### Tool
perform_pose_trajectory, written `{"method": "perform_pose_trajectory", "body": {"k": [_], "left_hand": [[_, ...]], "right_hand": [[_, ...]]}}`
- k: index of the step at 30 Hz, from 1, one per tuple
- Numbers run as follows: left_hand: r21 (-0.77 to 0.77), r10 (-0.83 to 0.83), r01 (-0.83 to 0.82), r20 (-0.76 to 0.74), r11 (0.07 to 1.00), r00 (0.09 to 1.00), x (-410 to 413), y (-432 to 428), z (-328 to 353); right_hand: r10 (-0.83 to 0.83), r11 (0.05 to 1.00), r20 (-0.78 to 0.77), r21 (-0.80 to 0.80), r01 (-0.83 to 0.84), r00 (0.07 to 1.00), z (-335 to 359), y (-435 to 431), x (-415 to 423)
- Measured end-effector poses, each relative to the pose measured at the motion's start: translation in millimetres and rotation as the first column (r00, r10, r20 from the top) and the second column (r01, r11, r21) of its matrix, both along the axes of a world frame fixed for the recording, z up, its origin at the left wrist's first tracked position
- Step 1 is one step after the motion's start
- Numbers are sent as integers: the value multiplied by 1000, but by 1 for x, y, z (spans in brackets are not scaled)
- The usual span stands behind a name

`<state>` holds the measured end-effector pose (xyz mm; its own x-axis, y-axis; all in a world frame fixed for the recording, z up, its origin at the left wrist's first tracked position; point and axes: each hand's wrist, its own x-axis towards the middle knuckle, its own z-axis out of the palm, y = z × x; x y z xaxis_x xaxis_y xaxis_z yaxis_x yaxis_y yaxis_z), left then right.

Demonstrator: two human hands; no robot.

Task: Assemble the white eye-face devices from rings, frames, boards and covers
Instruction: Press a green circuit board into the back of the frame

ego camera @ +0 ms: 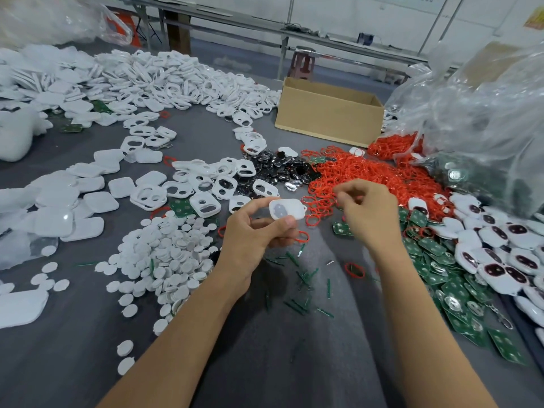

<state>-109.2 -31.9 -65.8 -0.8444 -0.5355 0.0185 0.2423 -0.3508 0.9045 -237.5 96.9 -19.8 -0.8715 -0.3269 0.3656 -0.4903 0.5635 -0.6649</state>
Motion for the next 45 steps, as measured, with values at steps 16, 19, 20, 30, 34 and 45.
{"method": "perform_pose_trajectory", "body": {"k": [16,19,20,30,34,45], "left_hand": [[-40,-3,5,34,999,999,0,3,1],[-41,7,-5,33,999,999,0,4,1],[-42,8,-6,33,999,999,1,4,0],[-44,-1,2,30,999,1000,1,3,0],[-41,0,1,36,999,999,1,2,1],[-66,-26,28,39,997,999,0,2,0]], "right_hand": [[-492,811,-121,297,505,862,-39,67,-57],[-523,799,-139,262,540,841,-40,68,-56],[-530,793,-144,263,549,836,-41,67,-56],[-575,761,-208,217,611,791,-36,63,-55],[-538,741,-240,322,589,808,-13,66,-50],[435,899,480,-279,-337,762,40,-1,11]]}}
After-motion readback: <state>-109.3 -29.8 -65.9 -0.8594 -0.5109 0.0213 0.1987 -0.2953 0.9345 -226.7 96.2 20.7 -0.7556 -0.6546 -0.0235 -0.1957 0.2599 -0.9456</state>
